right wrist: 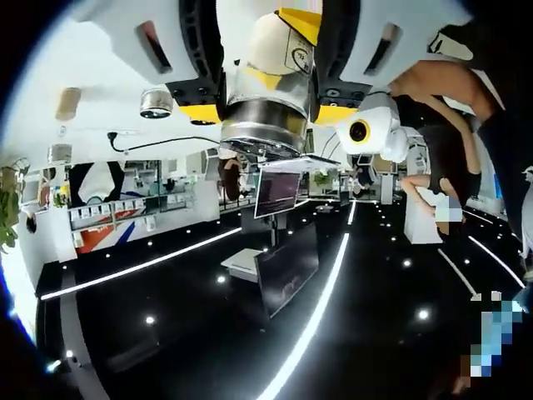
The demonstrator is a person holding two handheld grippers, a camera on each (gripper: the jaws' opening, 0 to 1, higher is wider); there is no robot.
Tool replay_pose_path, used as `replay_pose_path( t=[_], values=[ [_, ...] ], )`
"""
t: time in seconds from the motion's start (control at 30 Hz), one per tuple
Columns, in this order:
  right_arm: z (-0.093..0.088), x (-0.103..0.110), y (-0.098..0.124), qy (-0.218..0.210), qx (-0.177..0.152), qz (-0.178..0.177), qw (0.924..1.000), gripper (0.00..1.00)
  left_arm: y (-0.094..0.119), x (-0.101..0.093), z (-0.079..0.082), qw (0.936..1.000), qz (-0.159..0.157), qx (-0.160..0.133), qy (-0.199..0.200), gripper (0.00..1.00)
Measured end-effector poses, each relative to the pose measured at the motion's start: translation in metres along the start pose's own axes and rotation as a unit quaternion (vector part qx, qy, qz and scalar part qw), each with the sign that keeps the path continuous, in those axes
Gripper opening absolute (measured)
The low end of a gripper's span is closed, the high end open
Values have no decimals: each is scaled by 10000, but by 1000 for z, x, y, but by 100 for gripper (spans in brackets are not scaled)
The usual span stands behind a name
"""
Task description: Rotate the seasoning bottle until the label or dispensing opening points toward the visible target arrow and the bottle remains upright within the marked orientation range
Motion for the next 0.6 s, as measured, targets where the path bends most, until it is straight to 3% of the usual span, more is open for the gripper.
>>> replay_pose_path(
  t=[0.1, 0.2, 0.27, 0.47, 0.6],
  values=[
    [0, 4, -2, -6, -18, 122, 9999, 39, 0, -3, 1, 9997, -171, -99, 113, 44],
    [-5, 4, -7, -247, 262, 272, 9990, 40, 0, -5, 0, 9997, -213, -4, -72, 44],
    [-6, 4, -7, -192, 421, 137, 9988, 40, -1, -4, -2, 9997, -140, 101, -195, 44],
    [0, 8, -7, 192, 257, -60, 9995, 39, -5, -3, 2, 9999, -77, 52, -93, 44],
    [-1, -2, -6, 87, 193, -127, 9997, 38, -5, 2, 2, 9997, 219, 35, 42, 47]
  ],
)
Point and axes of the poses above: the point that each gripper's makers call its tool centre point, and the gripper's own axes: y roughly backward along the fingers, x roughly to its left, z roughly out of its top, the point moved 6 cm from there along y, roughly backward along the fingers, and after that the axes turned 3 degrees about y, right-handed, at the moved point
